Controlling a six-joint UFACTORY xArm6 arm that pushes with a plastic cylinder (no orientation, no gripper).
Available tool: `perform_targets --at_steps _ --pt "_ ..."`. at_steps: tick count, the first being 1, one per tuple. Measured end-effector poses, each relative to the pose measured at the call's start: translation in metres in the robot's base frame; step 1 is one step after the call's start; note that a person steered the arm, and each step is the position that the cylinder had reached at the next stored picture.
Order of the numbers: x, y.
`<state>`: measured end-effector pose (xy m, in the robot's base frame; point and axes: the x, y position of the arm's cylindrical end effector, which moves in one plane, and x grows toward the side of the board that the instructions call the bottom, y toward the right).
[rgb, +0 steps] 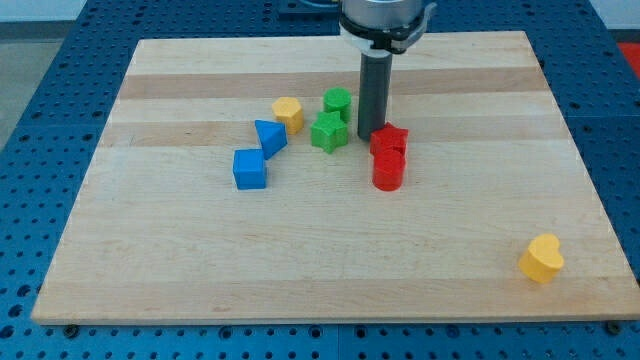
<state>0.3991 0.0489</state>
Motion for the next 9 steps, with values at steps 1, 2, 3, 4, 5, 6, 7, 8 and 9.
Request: perform_targets --at_steps 1,2,3,4,5,6,7,8,9 --pt "0.008 0.011" --pt "0.018 0.023" --pt "0.037 0.033" --pt "0.052 0.045" --pt "0.059 0.066" --pt "0.075 0.078" --pt "0.091 0.091" --pt "0.102 0.101" --pt "0.11 0.106"
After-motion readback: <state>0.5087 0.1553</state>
